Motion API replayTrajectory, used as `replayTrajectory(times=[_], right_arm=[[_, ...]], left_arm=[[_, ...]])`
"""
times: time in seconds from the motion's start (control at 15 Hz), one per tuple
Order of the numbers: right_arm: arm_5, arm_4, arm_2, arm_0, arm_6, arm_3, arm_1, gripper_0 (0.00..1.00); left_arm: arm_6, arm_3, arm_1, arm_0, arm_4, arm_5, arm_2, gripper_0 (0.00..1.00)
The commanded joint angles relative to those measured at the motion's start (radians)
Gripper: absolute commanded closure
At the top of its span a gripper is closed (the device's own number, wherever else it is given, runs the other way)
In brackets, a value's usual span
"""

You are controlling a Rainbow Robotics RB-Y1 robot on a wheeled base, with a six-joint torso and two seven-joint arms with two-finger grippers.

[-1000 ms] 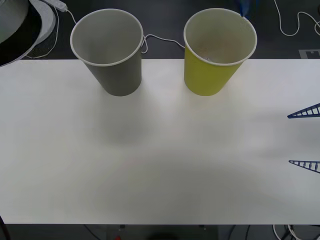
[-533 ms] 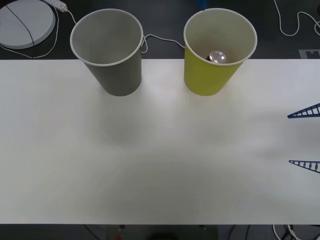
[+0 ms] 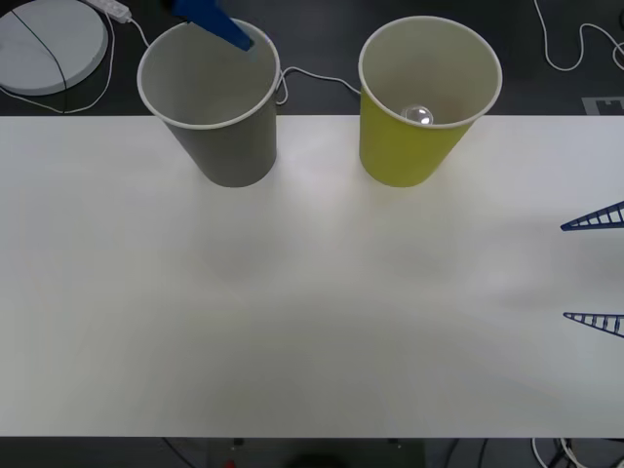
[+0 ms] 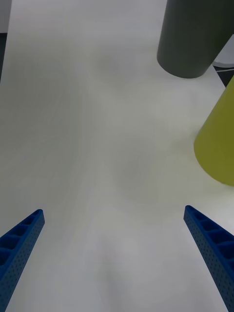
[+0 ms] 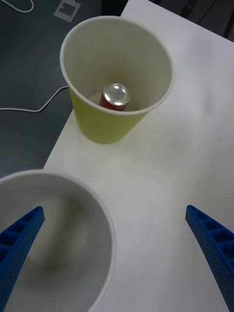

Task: Put the can into the green bin and the plastic bottle into the gray bin

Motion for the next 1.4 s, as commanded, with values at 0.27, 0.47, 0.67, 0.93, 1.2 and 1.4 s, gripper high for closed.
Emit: replayTrajectory(times=[0.27,0.47,0.67,0.93,1.2,1.4], right_arm=[[0.0,0.0,0.0,0.0,0.0,0.0,0.0,0.0],[0.0,0.0,0.0,0.0,0.0,0.0,0.0,0.0],[0.0,0.0,0.0,0.0,0.0,0.0,0.0,0.0],[0.0,0.0,0.0,0.0,0.0,0.0,0.0,0.0],[0.0,0.0,0.0,0.0,0.0,0.0,0.0,0.0],[0.0,0.0,0.0,0.0,0.0,0.0,0.0,0.0]], left_arm=[[-0.148,-0.179,0.185,0.319,-0.011,-0.078,0.266,0.0],[-0.264,-0.199,0.211,0.505,-0.01,-0.135,0.448,0.0],[-0.392,-0.23,0.211,0.695,-0.017,-0.15,0.599,0.0],[-0.554,-0.293,0.211,0.895,-0.046,-0.15,0.727,0.0],[-0.726,-0.302,0.2,1.025,-0.06,-0.173,0.798,0.0],[-0.833,-0.3,0.148,1.131,-0.057,-0.187,0.892,0.0]])
